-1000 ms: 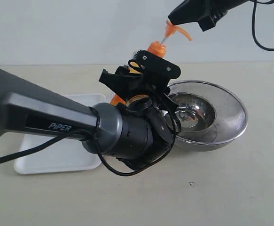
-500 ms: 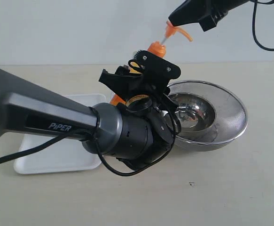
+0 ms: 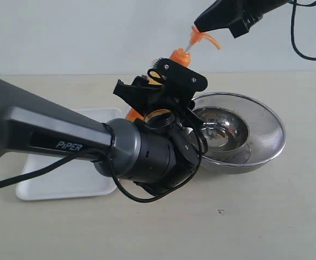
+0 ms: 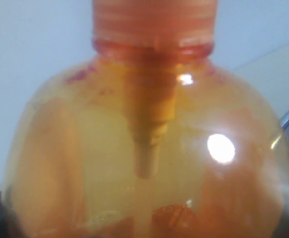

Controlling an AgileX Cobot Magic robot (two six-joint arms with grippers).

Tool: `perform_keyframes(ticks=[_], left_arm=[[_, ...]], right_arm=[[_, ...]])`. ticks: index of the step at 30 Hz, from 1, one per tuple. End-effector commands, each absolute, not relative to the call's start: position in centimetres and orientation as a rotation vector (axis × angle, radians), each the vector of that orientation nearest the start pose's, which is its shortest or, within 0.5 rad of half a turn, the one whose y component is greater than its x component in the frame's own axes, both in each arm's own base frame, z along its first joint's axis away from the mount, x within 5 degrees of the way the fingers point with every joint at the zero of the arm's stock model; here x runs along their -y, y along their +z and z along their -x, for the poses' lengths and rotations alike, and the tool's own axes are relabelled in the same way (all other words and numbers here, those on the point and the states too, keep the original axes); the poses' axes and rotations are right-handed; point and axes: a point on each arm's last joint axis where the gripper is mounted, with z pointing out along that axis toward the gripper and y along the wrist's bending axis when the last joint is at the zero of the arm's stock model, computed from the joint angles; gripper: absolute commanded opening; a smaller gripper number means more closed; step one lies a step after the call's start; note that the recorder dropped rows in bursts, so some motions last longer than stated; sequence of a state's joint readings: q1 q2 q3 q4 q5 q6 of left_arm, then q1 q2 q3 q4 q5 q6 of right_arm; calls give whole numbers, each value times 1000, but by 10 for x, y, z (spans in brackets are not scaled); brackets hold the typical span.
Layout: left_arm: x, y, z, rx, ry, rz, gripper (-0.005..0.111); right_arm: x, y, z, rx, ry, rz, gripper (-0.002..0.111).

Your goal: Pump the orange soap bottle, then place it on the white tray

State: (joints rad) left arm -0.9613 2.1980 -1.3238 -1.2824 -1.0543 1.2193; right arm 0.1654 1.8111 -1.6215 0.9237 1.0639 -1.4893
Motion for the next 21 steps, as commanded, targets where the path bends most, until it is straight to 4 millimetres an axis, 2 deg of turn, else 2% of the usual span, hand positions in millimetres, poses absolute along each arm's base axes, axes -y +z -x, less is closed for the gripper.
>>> perform_keyframes(ticks=[1,5,21], left_arm=[[319,170,-313,-1629,363,-347,5],[319,170,-313,-1629,363,-347,5],[319,170,-313,-1628,364,-346,5]], right_arm=[[-141,306,-373,-1799,598,1561,0],[-145,299,-374,-1815,618,1568,0],[-144,298,-375,-1830,608,1566,0]])
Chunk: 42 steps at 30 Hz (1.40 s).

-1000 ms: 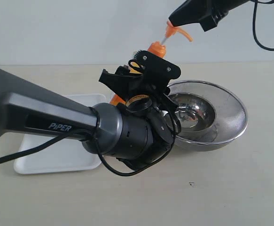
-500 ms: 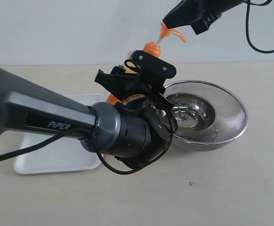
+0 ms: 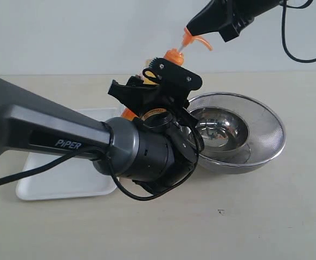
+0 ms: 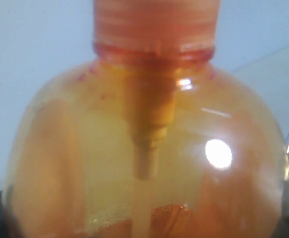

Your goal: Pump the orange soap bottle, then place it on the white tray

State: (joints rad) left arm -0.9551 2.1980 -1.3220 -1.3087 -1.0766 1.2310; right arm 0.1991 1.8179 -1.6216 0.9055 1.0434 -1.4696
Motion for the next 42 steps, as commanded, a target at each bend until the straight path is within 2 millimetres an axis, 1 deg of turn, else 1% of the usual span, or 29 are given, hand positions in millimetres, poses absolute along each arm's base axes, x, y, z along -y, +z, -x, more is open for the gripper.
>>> perform_keyframes(ticks=[1,36,40,41,42], left_arm=[[319,170,-313,-1628,364,-346,5],[319,170,-313,-1628,364,-346,5],[319,170,-313,-1628,364,-346,5],[319,170,-313,-1628,364,-346,5],[319,170,-313,-1628,364,-346,5]], right_arm=[[-144,298,-375,-1833,610,1564,0],[-144,297,-375,-1844,602,1569,0],[-143,304,-371,-1828,597,1573,0],[-142,313,-366,-1810,587,1578,0],[-142,317,-363,-1803,584,1578,0]])
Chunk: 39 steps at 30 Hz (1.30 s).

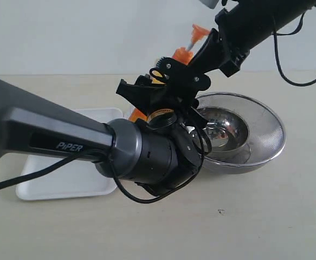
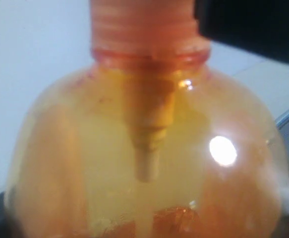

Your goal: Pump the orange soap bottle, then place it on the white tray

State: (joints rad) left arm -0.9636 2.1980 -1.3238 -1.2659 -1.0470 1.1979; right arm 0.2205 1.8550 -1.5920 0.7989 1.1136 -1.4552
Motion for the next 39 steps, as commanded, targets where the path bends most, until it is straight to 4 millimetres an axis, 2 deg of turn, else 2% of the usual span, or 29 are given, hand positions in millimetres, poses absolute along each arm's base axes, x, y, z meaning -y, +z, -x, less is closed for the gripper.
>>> perform_keyframes(ticks=[1,4,9,16,18,22,25,39], left_arm=[[319,170,-313,-1628,364,-346,5],[319,170,-313,-1628,364,-346,5],[319,170,-313,-1628,364,-346,5],[319,170,-313,-1628,364,-346,5],[319,170,-313,-1628,364,-346,5],[319,170,-313,-1628,364,-346,5],[319,170,-313,-1628,364,-346,5],[319,170,-313,-1628,366,-348,5]], right_arm=[[-141,323,-360,-1792,579,1580,0],[-138,343,-347,-1748,546,1585,0],[-134,360,-340,-1716,462,1573,0],[-127,373,-361,-1667,208,1357,0],[-126,373,-368,-1661,160,1304,0],[-129,350,-382,-1713,190,1322,0],[-131,340,-386,-1737,213,1339,0],[-131,336,-380,-1785,266,1377,0]])
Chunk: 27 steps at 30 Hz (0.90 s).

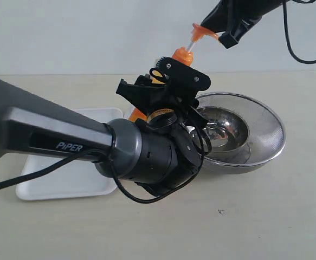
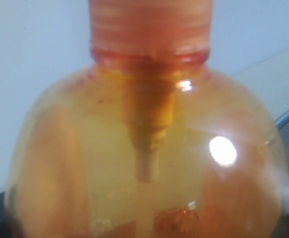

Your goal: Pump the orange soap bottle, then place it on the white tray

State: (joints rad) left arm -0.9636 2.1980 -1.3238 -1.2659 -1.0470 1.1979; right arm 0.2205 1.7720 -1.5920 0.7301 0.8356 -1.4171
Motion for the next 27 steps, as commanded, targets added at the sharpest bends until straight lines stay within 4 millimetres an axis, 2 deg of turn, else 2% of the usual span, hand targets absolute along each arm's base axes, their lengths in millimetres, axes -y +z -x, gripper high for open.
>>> perform_keyframes(ticks=[1,9,13,17,27], left_arm=[[319,170,-313,-1628,366,-348,5],[319,170,-313,-1628,366,-348,5],[319,170,-313,-1628,366,-348,5],[319,170,-313,-1628,366,-348,5],[319,171,-313,-1626,366,-349,5]], right_arm=[[-131,336,-380,-1788,268,1374,0],[-131,336,-379,-1796,286,1384,0],[-129,336,-382,-1788,231,1370,0],[-126,340,-390,-1763,132,1317,0],[-125,353,-385,-1734,118,1306,0]])
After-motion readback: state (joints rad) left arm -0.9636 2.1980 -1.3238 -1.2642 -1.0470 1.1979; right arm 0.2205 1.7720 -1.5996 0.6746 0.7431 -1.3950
